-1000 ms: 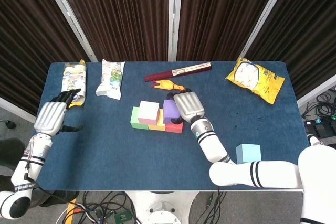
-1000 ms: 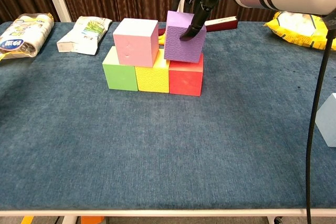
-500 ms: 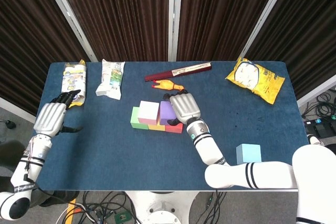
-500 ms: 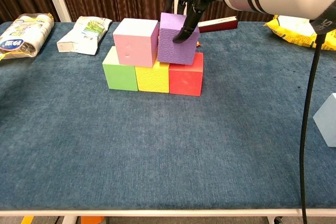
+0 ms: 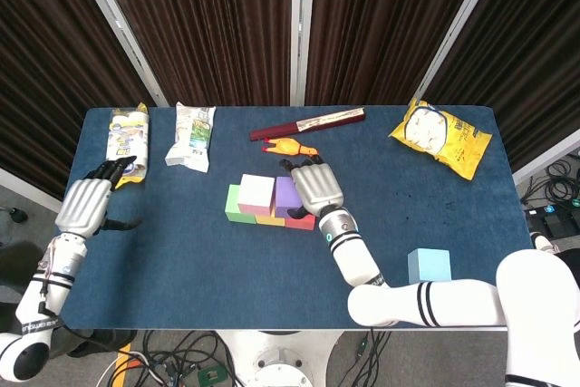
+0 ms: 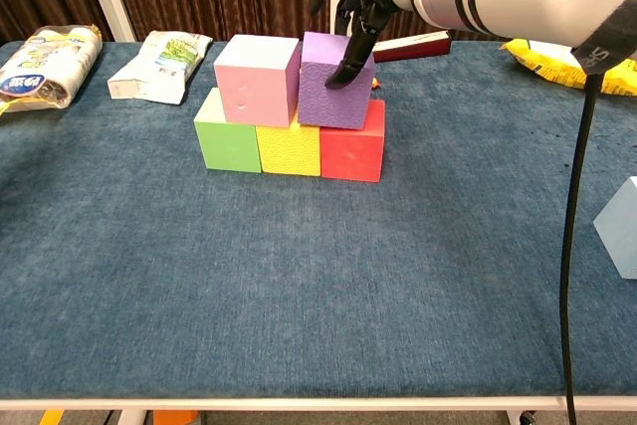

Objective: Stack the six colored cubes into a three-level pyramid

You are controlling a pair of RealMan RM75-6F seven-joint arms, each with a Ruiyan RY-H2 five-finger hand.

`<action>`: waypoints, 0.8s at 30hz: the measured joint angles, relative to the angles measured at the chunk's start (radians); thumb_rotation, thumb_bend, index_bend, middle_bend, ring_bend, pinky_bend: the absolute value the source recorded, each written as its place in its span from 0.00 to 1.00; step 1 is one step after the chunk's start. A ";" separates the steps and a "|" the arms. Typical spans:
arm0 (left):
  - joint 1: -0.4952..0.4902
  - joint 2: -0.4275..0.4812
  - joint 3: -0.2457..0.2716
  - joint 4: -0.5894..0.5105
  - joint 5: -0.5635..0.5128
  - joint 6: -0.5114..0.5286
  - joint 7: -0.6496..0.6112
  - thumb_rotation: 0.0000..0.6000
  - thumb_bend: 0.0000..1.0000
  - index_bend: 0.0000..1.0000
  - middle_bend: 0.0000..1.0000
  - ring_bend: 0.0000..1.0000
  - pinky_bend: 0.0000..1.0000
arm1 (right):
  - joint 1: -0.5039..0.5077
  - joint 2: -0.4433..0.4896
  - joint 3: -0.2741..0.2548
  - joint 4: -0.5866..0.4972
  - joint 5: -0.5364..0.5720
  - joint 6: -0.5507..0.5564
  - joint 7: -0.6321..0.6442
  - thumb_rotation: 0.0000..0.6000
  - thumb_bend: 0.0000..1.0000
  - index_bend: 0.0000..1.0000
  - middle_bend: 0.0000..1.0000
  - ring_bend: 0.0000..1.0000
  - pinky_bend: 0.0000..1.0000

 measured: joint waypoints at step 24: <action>0.016 -0.001 0.002 0.016 0.017 0.000 -0.031 1.00 0.02 0.10 0.13 0.10 0.26 | -0.019 -0.039 0.014 0.015 -0.025 0.013 0.012 1.00 0.01 0.00 0.17 0.02 0.06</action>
